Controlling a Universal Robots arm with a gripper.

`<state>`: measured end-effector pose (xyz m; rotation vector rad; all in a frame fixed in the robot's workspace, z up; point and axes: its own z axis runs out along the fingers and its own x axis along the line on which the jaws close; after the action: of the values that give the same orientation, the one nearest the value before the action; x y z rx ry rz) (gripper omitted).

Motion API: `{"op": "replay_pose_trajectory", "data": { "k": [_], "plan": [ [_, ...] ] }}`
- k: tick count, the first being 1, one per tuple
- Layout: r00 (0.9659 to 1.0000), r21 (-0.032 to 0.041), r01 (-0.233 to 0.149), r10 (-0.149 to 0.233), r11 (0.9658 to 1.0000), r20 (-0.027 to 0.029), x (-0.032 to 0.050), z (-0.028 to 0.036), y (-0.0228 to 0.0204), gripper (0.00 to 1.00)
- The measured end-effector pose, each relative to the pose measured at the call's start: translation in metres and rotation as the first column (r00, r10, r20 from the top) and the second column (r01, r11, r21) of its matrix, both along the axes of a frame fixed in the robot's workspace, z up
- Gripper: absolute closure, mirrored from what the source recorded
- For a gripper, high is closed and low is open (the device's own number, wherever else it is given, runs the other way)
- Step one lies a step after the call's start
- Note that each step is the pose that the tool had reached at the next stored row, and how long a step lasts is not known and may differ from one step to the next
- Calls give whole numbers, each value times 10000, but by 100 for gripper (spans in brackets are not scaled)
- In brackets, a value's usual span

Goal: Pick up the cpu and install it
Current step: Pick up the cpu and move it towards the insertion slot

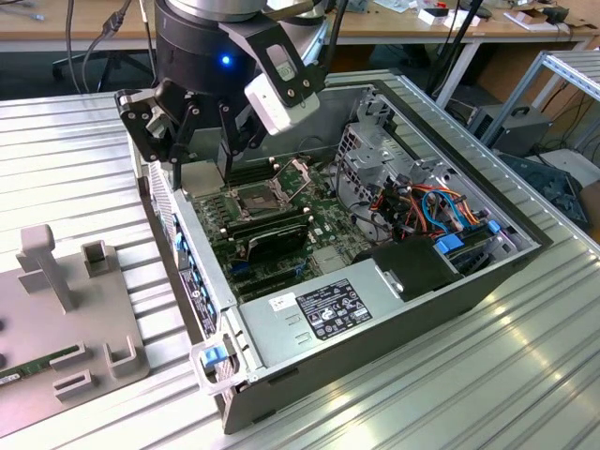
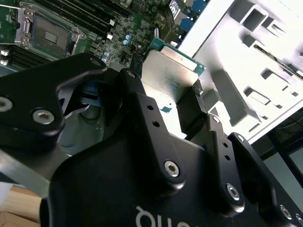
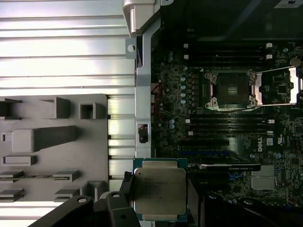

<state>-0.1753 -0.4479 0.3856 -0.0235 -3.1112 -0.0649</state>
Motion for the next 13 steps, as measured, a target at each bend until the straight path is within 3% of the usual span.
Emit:
{"op": "replay_pose_trajectory", "data": {
  "k": [13],
  "plan": [
    [10000,1,0,0,10000,1,53,0,0,46]
  ]
}}
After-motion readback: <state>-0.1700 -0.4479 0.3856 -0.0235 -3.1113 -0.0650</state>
